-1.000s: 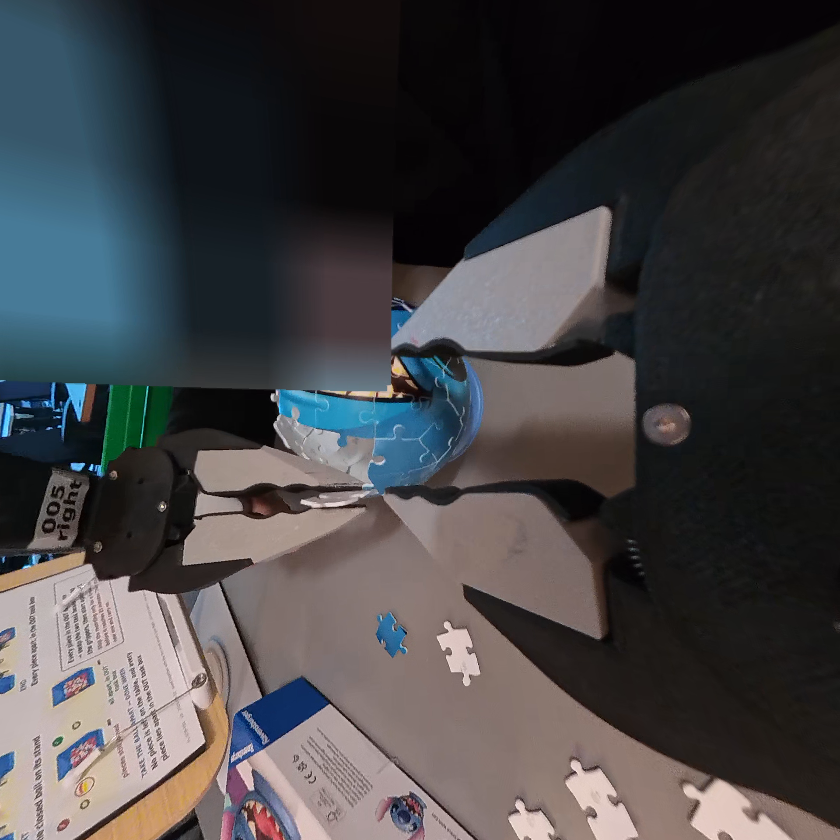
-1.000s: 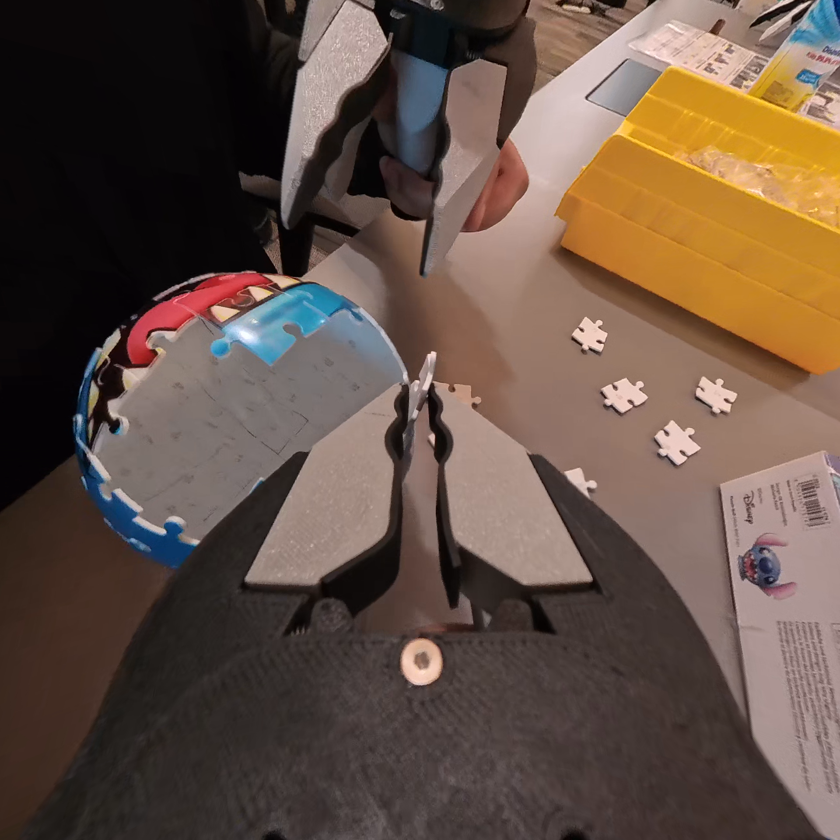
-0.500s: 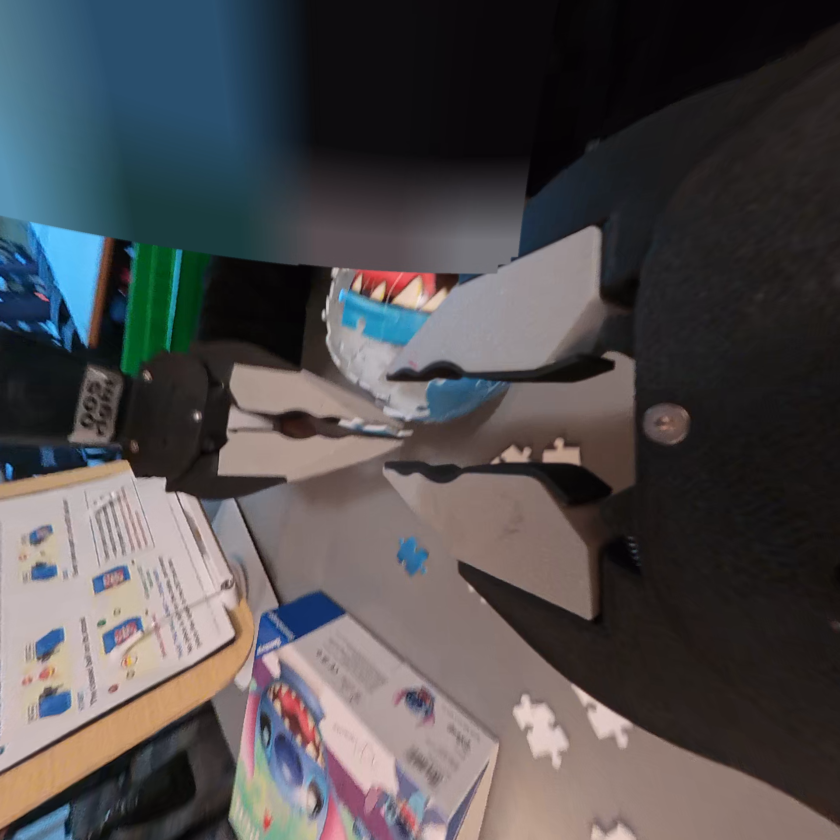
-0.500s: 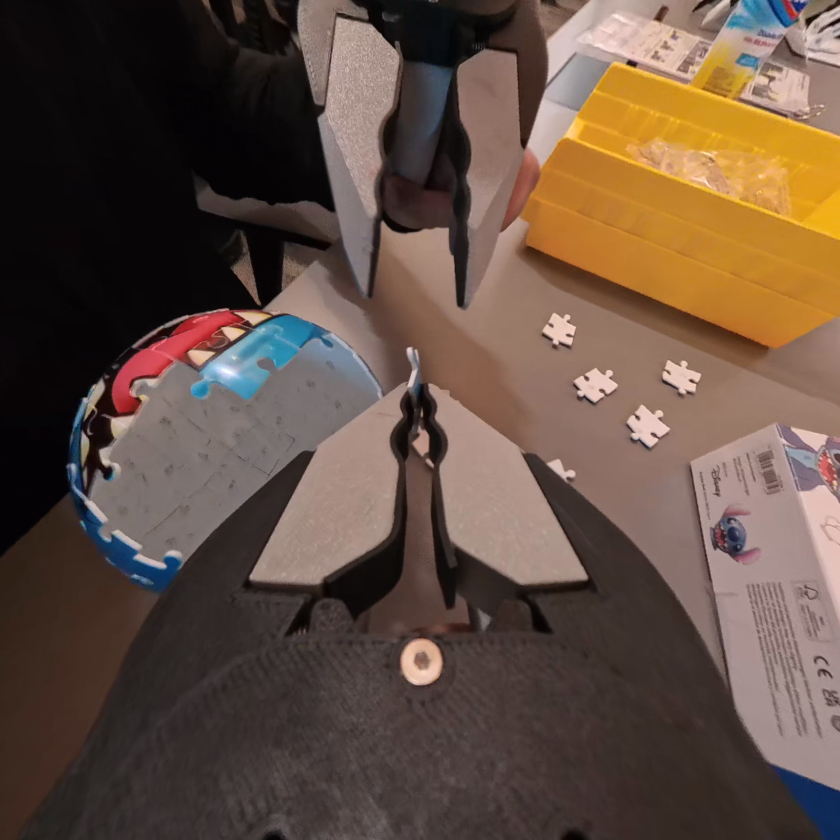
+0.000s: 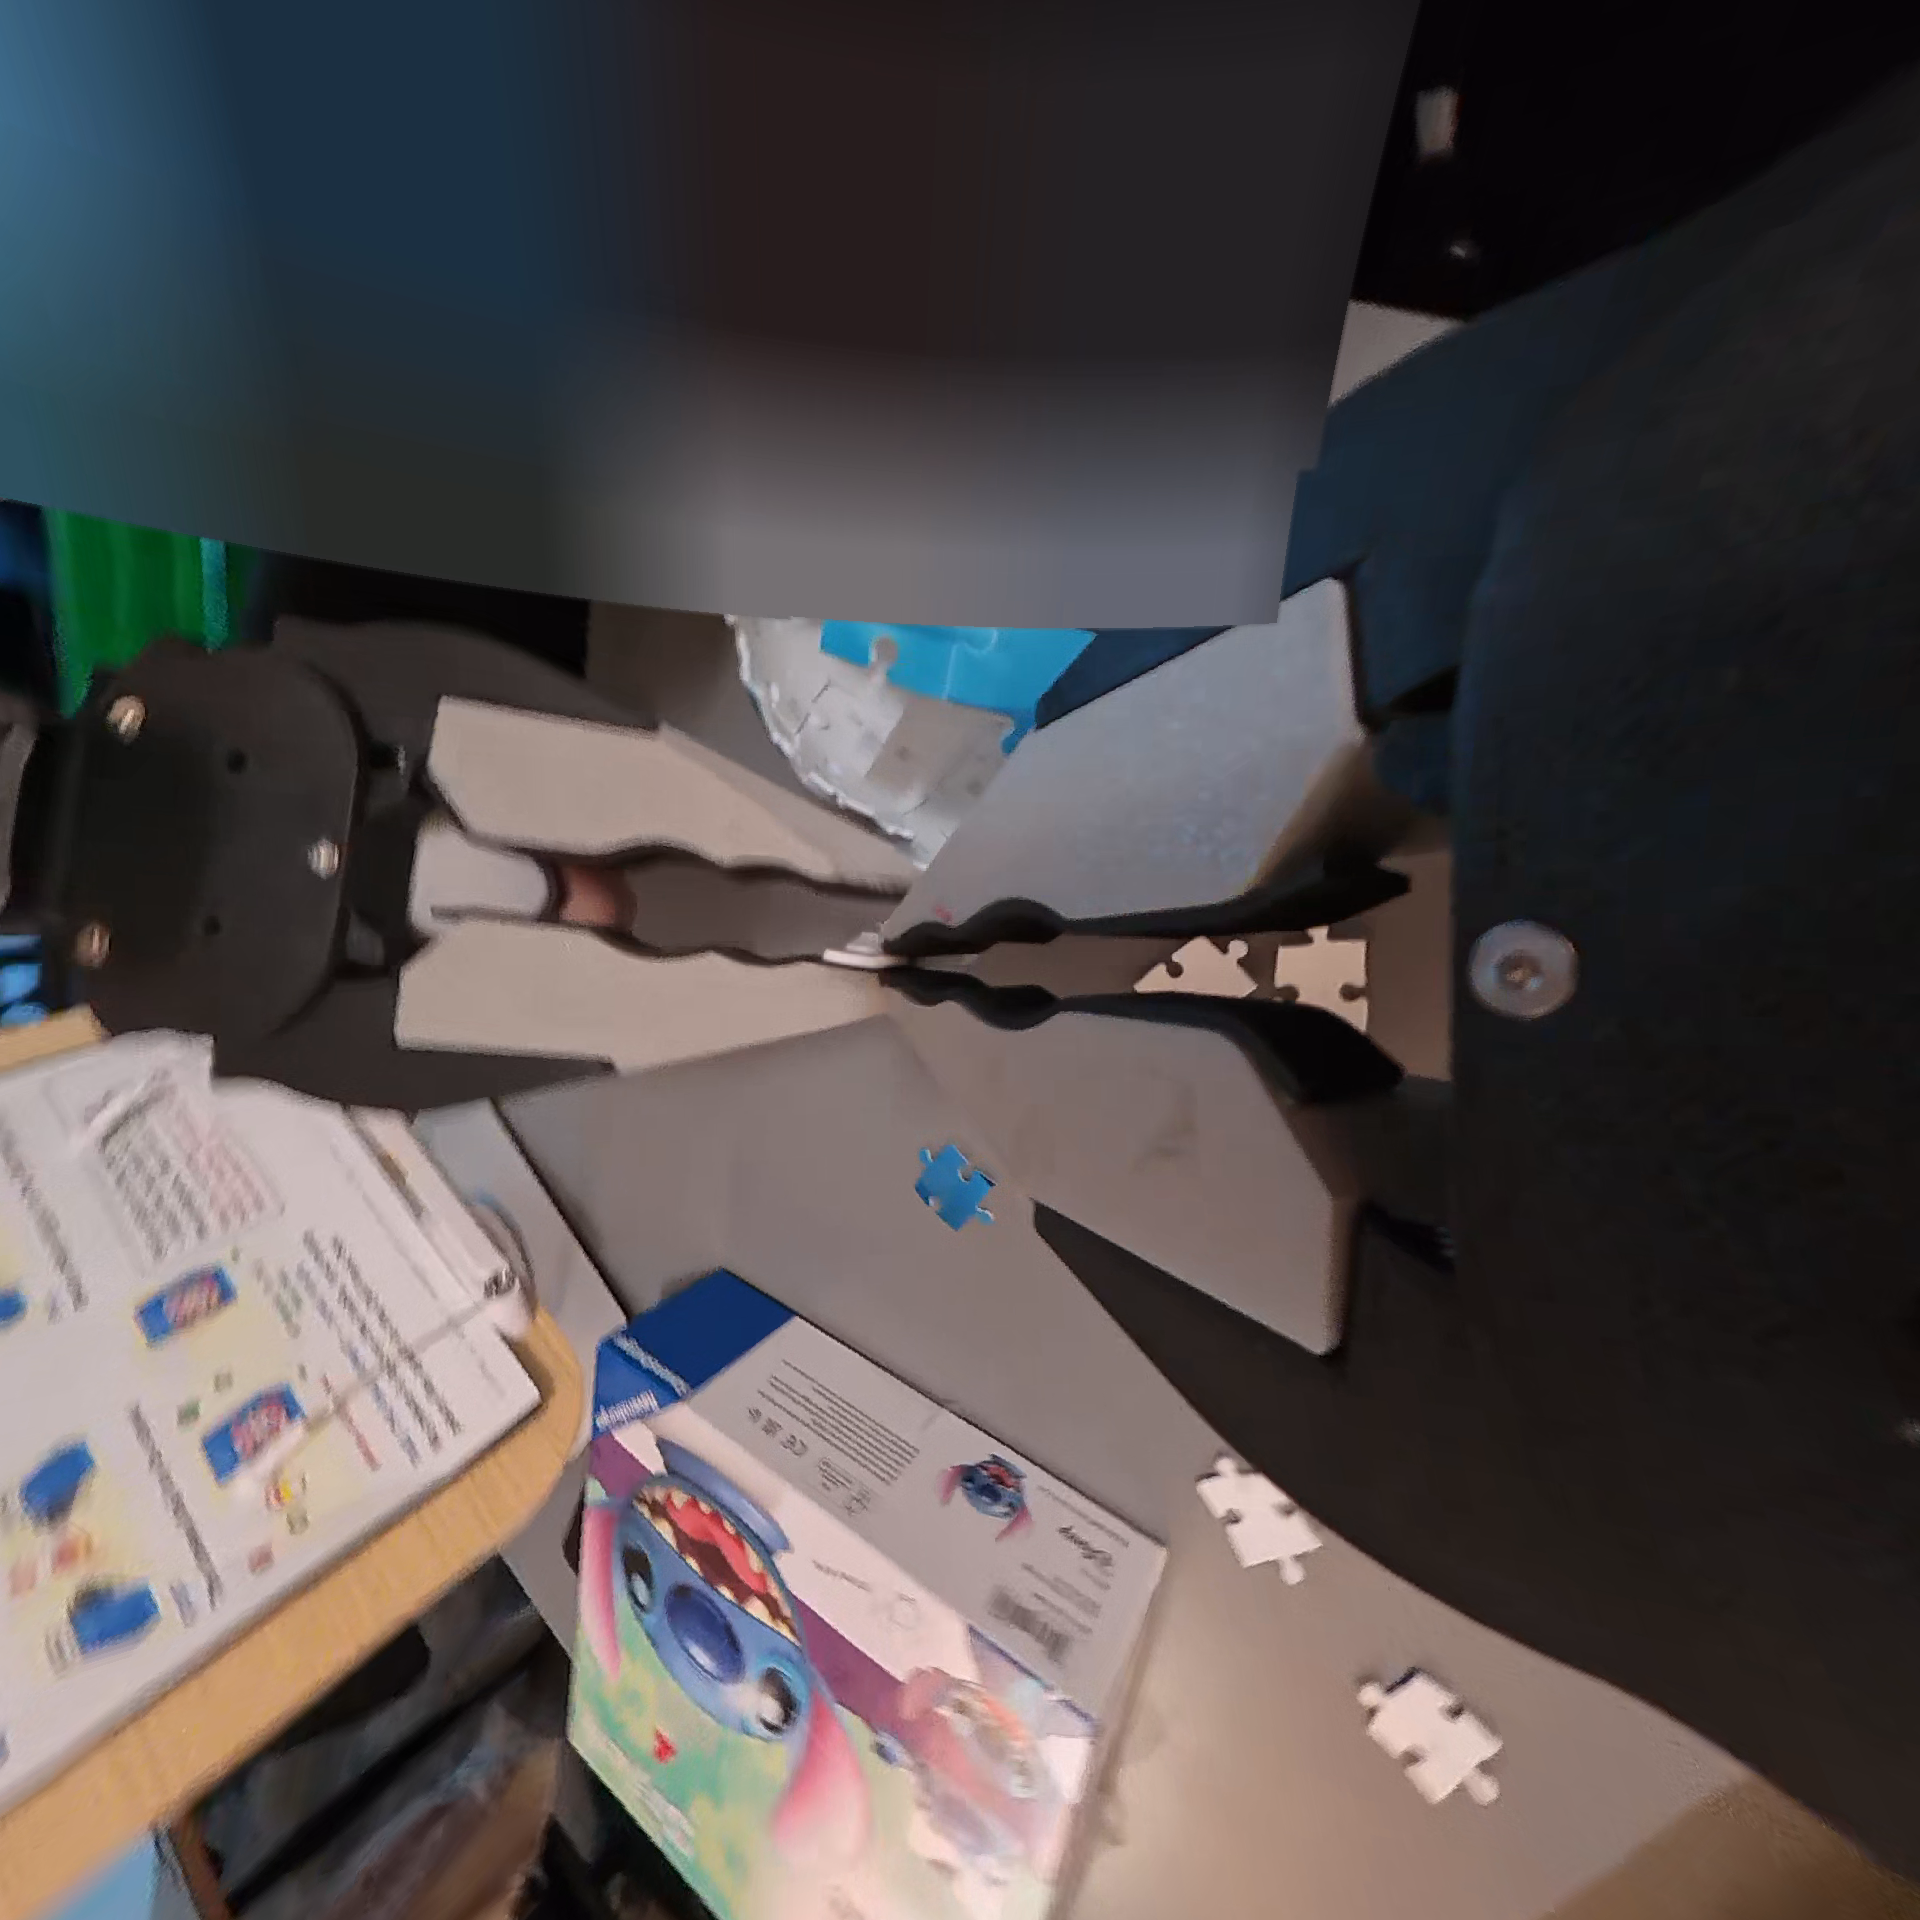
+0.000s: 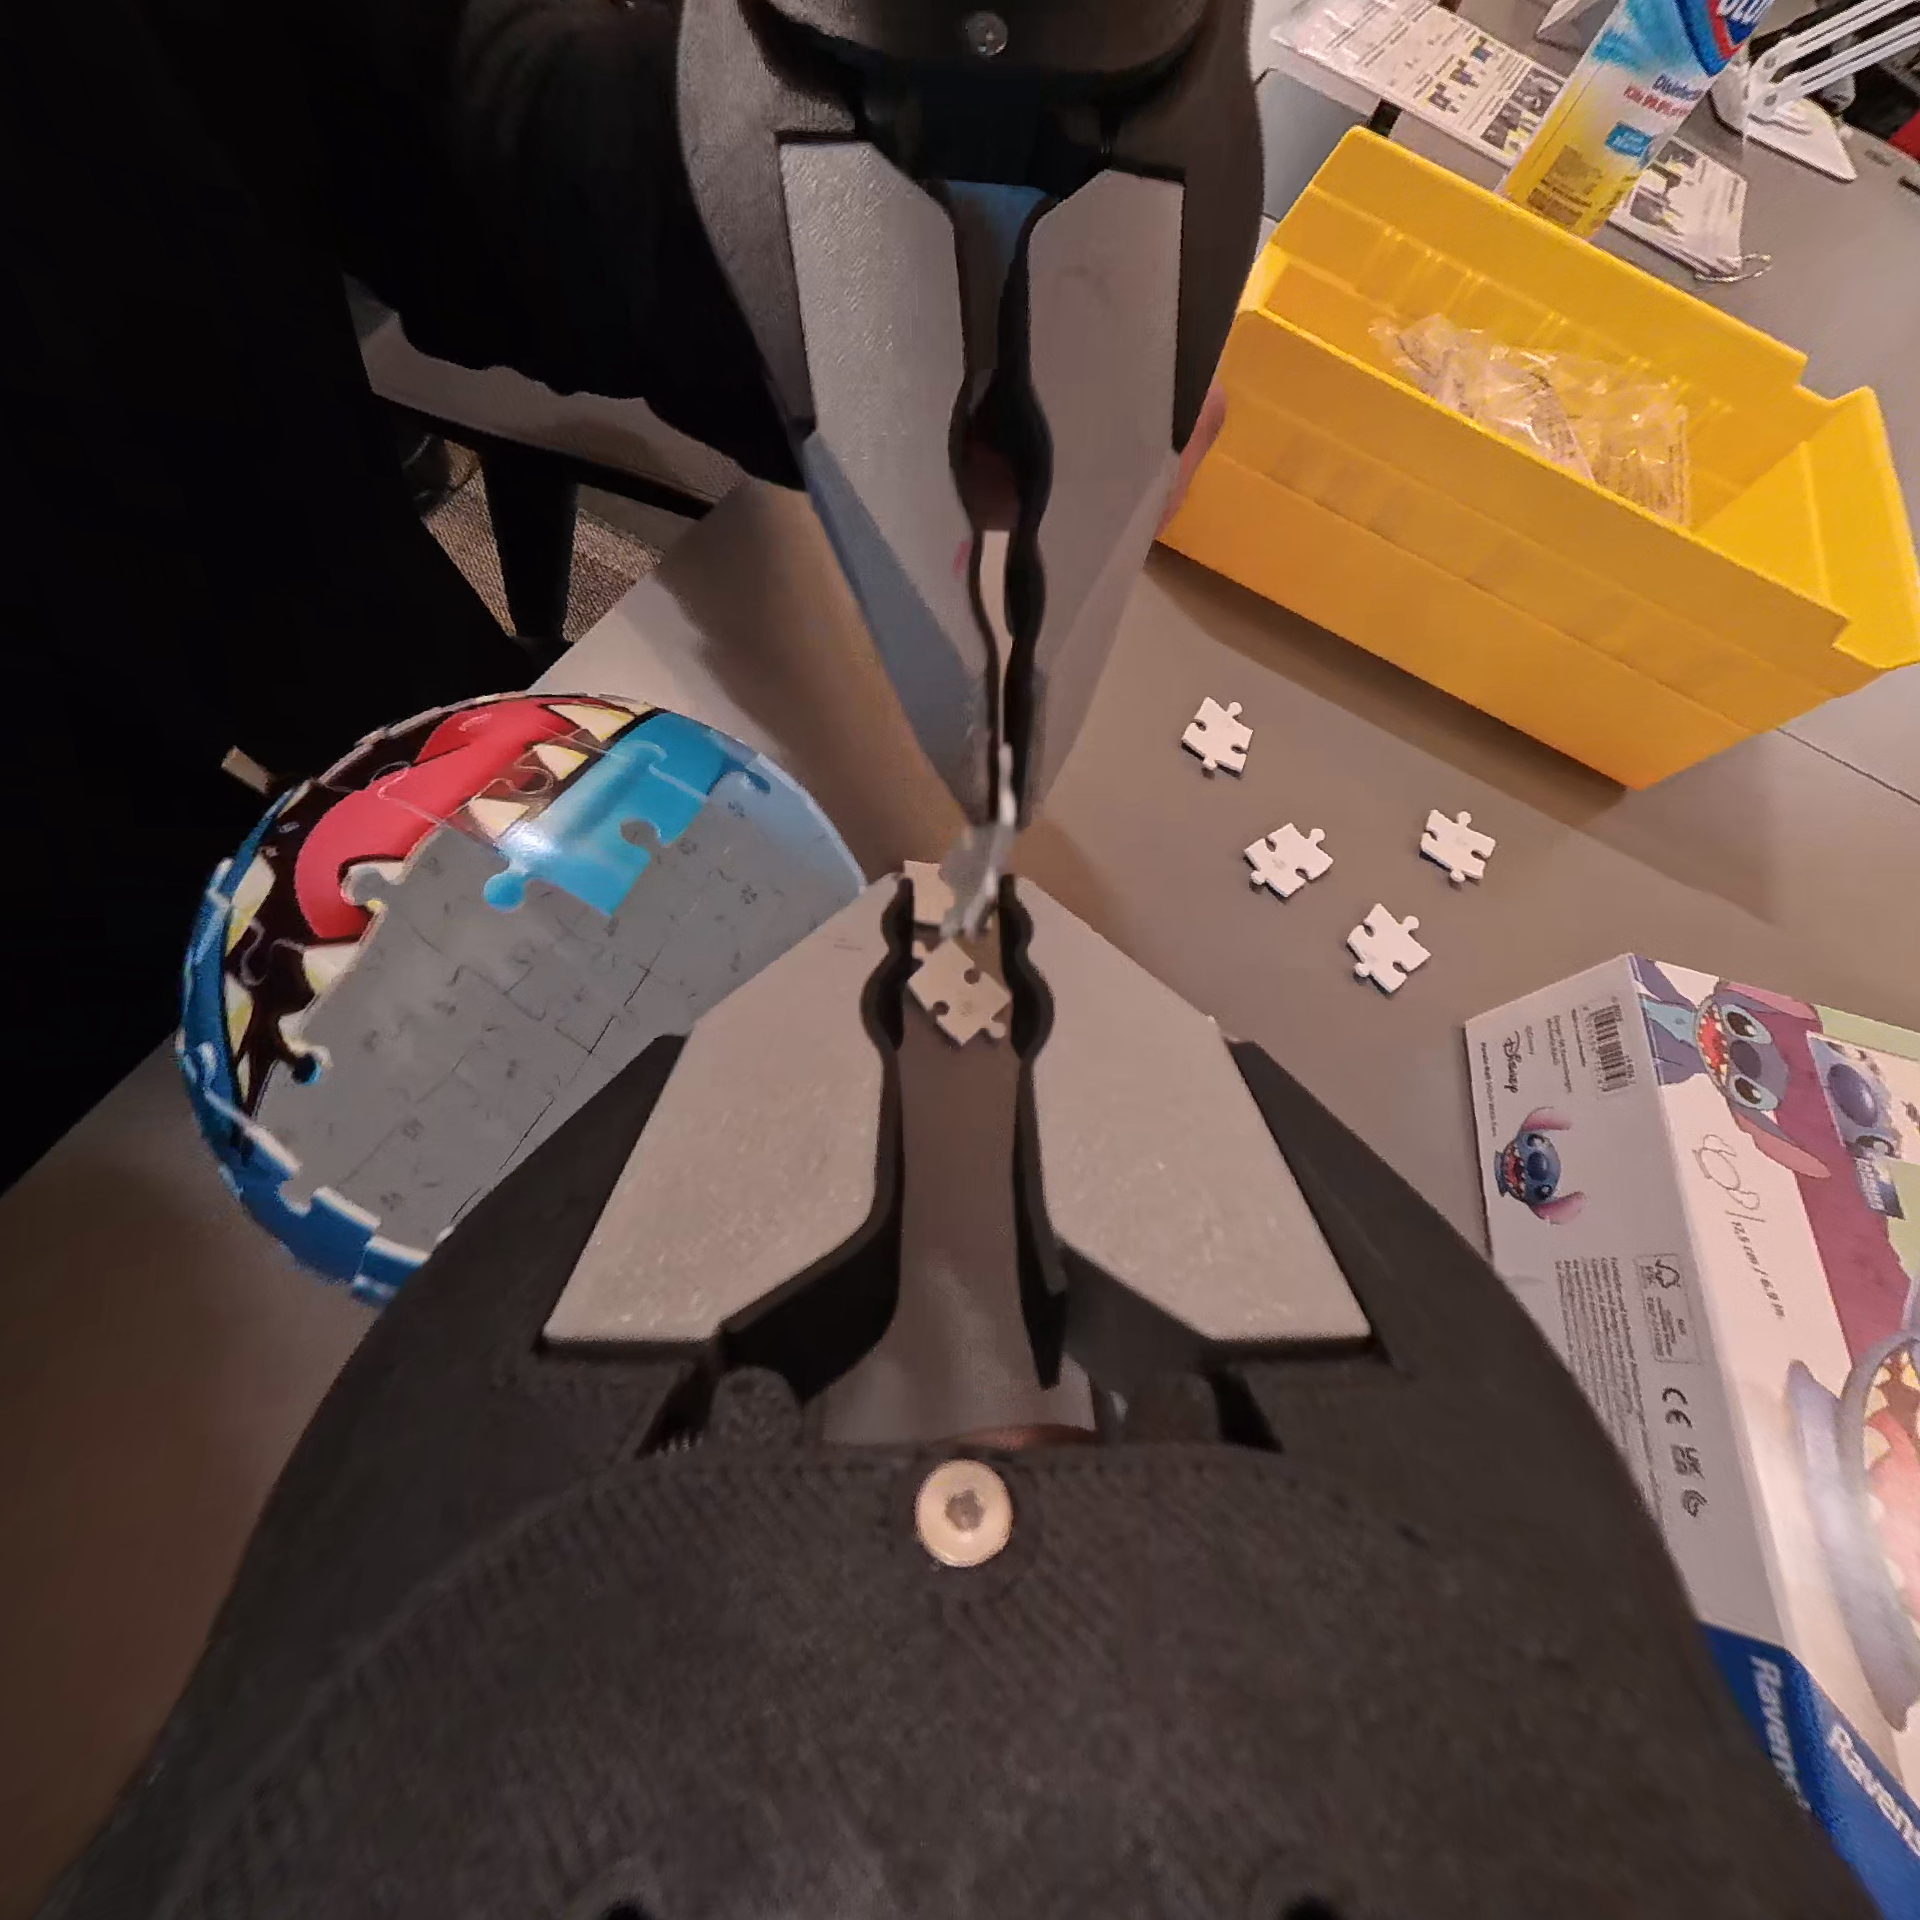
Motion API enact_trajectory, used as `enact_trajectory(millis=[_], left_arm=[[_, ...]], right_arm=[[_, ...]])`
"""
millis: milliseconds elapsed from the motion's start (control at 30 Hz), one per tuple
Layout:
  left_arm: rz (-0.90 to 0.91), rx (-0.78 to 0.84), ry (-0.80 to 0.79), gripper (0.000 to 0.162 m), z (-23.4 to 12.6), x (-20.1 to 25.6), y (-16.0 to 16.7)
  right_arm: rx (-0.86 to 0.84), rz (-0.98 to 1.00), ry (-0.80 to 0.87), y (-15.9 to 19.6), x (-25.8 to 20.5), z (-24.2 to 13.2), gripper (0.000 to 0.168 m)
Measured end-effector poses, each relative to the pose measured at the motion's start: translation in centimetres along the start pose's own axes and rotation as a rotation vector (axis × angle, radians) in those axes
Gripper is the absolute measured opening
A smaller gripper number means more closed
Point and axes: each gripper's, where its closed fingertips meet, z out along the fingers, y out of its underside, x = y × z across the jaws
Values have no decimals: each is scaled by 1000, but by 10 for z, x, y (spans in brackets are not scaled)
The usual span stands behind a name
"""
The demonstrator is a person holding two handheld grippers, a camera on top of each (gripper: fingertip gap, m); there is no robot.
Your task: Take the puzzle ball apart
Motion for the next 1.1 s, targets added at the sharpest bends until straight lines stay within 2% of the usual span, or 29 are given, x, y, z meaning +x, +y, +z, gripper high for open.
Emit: enact_trajectory(millis=[33,200,333,500,600,633,833,967,1100], left_arm=[[-36,18,-5,0,-3,-2,0],[-158,73,-30,0,-11,-5,4],[-222,102,-14,0,-10,-1,3],[-194,68,-55,0,-5,4,10],[-185,53,-58,0,-2,8,10],[-182,49,-68,0,-2,8,11],[-204,61,-40,2,-4,12,9],[-202,91,-27,12,-17,9,7],[-200,101,-35,33,-36,-3,14]], right_arm=[[-7,-2,-4,1,0,-3,12],[-16,10,25,5,6,-15,12],[-10,54,-2,5,3,-11,14],[-27,48,-20,7,-2,0,15],[5,70,-25,1,-2,2,9],[-1,65,-38,1,-5,3,2],[-27,-20,0,-1,-7,1,0],[-45,-85,59,-2,-3,-3,0],[-69,-115,107,2,3,-11,0]])
